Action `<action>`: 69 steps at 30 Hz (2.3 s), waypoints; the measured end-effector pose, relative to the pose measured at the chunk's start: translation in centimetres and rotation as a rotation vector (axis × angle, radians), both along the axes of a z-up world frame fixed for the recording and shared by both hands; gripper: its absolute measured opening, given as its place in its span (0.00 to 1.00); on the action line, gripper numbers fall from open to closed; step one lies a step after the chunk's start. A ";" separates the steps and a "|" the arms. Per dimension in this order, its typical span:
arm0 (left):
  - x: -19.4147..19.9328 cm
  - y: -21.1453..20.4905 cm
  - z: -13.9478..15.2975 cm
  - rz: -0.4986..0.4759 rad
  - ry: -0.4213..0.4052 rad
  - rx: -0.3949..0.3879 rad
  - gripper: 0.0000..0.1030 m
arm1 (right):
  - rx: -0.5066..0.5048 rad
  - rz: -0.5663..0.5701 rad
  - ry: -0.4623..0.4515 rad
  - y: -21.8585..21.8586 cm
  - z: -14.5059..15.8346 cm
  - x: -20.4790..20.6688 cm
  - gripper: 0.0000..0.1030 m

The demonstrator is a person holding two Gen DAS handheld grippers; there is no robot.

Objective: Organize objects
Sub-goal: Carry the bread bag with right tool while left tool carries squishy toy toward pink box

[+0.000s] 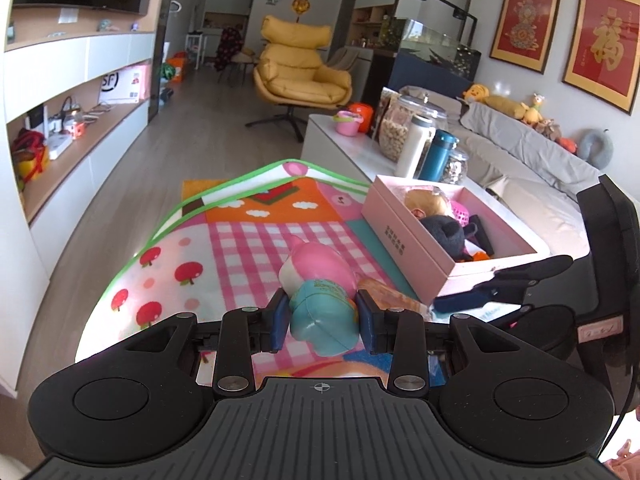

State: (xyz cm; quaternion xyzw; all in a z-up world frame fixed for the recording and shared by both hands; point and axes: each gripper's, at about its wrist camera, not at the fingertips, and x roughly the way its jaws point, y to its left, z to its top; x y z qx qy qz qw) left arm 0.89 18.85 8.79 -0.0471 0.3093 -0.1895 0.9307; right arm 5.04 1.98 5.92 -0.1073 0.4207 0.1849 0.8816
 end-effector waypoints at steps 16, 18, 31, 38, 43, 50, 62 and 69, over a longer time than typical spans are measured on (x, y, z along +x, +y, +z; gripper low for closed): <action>0.4 3.5 -1.2 0.086 0.025 -0.037 0.38 | 0.204 0.198 0.034 1.0 0.9 -1.6 0.85; 0.3 3.8 -1.4 0.092 0.027 -0.032 0.38 | 0.152 0.164 -0.014 1.7 1.3 -1.2 0.88; -0.8 4.0 -1.9 0.101 0.029 -0.030 0.38 | 0.207 -0.089 0.200 4.2 -2.7 5.5 0.93; -1.7 3.9 -2.1 0.093 0.040 -0.036 0.38 | 0.094 -0.009 0.144 4.3 -2.5 4.2 0.57; -2.3 2.3 -2.0 0.050 0.051 -0.042 0.38 | 0.051 0.015 0.163 1.2 -2.0 1.6 0.51; -3.0 -2.1 -1.3 -0.062 0.057 -0.034 0.38 | 0.061 -0.062 0.156 -6.5 0.0 -3.1 0.50; 2.9 -16.7 2.5 -0.298 -0.001 -0.047 0.38 | 0.116 -0.287 -0.015 -19.0 3.9 -7.7 0.51; 8.8 -24.8 0.5 -0.253 0.005 -0.103 0.40 | 0.181 -0.367 -0.028 -23.2 3.2 -8.6 0.50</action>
